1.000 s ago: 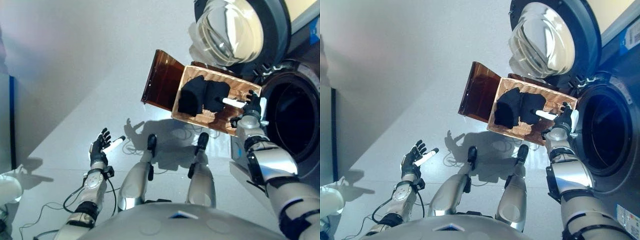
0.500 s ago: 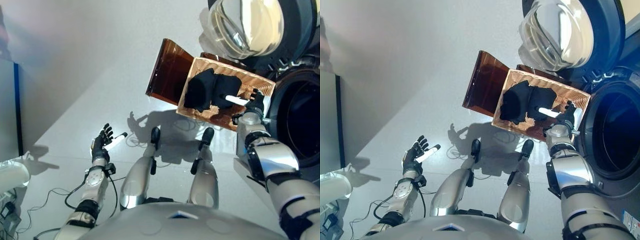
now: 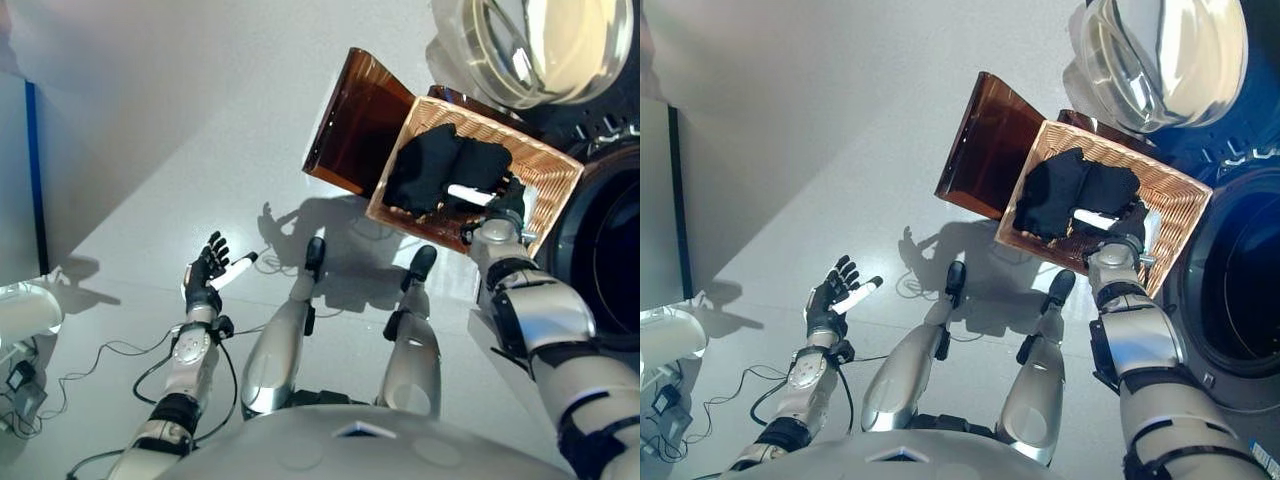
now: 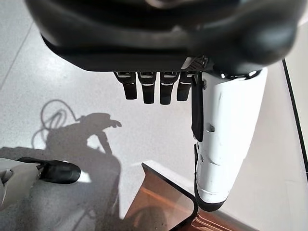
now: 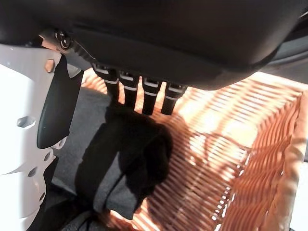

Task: Pick up the clothes and place them into the washing machine

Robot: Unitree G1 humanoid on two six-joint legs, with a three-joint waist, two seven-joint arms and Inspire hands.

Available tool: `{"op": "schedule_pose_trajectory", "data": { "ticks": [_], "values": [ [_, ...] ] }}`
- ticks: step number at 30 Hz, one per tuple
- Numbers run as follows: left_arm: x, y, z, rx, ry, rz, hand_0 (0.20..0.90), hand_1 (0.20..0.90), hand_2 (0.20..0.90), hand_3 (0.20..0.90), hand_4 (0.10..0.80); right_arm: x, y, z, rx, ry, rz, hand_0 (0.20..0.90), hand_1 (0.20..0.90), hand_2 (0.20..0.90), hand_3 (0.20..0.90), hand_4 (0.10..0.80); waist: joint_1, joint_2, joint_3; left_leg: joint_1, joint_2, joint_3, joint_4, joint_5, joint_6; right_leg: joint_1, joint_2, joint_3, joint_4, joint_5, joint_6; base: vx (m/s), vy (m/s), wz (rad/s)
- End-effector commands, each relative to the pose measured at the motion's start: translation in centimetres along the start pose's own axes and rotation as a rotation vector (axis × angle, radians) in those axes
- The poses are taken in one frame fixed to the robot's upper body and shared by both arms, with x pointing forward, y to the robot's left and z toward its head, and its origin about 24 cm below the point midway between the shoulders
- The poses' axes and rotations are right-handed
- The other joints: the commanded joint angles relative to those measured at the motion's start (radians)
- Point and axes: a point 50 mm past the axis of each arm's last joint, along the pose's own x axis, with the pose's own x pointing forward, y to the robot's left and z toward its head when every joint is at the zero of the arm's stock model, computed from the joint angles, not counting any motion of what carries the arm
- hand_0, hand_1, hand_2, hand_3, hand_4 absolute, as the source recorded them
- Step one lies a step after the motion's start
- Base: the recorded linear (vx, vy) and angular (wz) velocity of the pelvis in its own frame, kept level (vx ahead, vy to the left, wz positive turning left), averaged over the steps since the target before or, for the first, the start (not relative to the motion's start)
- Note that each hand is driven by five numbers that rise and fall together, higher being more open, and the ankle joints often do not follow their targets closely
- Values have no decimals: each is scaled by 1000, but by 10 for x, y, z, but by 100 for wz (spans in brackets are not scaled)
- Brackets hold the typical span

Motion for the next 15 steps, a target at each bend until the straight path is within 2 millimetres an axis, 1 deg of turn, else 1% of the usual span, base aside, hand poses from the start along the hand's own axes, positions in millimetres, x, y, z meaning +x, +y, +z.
{"op": "schedule_pose_trajectory", "data": {
  "ticks": [1,3,4,5,6,15],
  "values": [
    [-1,24,21,72,-107,30,900,900,900,900,800,5,-10,33,2,-105,-66,900,900,900,900,800,30,7,-18,-66,-2,-11,-9,24,-86,-23,-51,33,28,-5,51,0,0,0],
    [-1,24,23,70,-116,25,900,900,900,900,800,6,-10,36,-6,-114,-72,900,900,900,900,800,31,9,-13,-76,-1,-15,-9,26,-88,-31,-53,30,31,-6,51,-1,-2,2],
    [-1,24,23,71,-116,25,900,900,900,900,800,5,-10,36,-10,-117,-75,518,518,518,518,527,32,11,-11,-76,1,-17,-9,22,-89,-31,-51,29,34,-12,50,-2,-3,5],
    [-1,24,23,74,-115,24,900,900,900,900,800,5,-10,37,-7,-118,-76,373,373,373,373,424,33,12,-9,-79,0,-18,-9,23,-90,-33,-51,28,36,-14,49,5,-9,5],
    [-1,24,23,76,-114,24,900,900,900,900,800,6,-10,37,-3,-118,-79,200,200,200,200,300,35,13,-9,-82,-2,-20,-9,23,-89,-36,-52,27,40,-16,50,-6,0,4],
    [0,24,23,76,-119,32,900,900,900,900,800,3,-3,40,-4,-132,-63,200,200,200,200,300,38,22,-9,-102,-11,-27,-9,25,-85,-58,-61,31,50,-18,50,-7,8,5]
  ]
}}
